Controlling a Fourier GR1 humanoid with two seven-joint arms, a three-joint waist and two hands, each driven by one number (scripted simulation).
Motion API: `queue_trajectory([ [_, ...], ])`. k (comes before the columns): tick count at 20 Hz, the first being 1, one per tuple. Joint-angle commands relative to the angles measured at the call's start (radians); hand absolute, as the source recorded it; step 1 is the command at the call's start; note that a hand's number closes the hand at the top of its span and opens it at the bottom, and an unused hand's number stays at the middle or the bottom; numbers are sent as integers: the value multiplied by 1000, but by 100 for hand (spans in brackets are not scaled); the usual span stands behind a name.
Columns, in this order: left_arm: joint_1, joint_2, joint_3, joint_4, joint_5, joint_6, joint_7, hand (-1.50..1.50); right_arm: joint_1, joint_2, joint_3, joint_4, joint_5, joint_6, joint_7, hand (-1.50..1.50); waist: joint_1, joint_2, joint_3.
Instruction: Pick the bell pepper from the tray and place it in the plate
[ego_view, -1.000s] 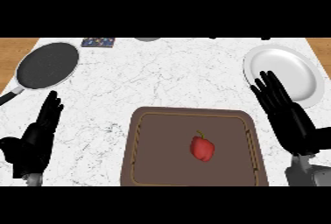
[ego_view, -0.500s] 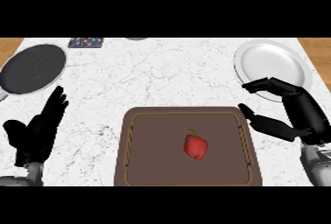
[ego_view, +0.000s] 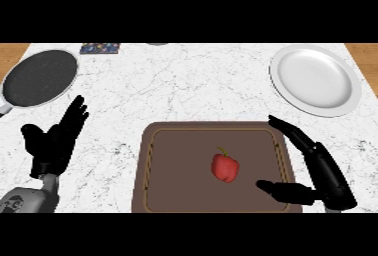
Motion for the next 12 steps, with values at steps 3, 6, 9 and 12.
queue_trajectory([
  [3,-101,-46,23,162,-19,-37,-57,0,15,-65,64,-128,165,67,191,-150,-4,2,0],
  [6,-117,-19,59,148,-13,-76,-14,0,-7,-58,44,-166,179,139,289,-150,6,1,1],
  [9,-82,6,77,57,4,-76,35,0,-41,-45,111,-285,213,240,461,-150,10,-1,1],
  [12,-34,9,69,13,0,-98,45,0,-82,21,168,-164,282,259,509,-150,19,-1,1],
])
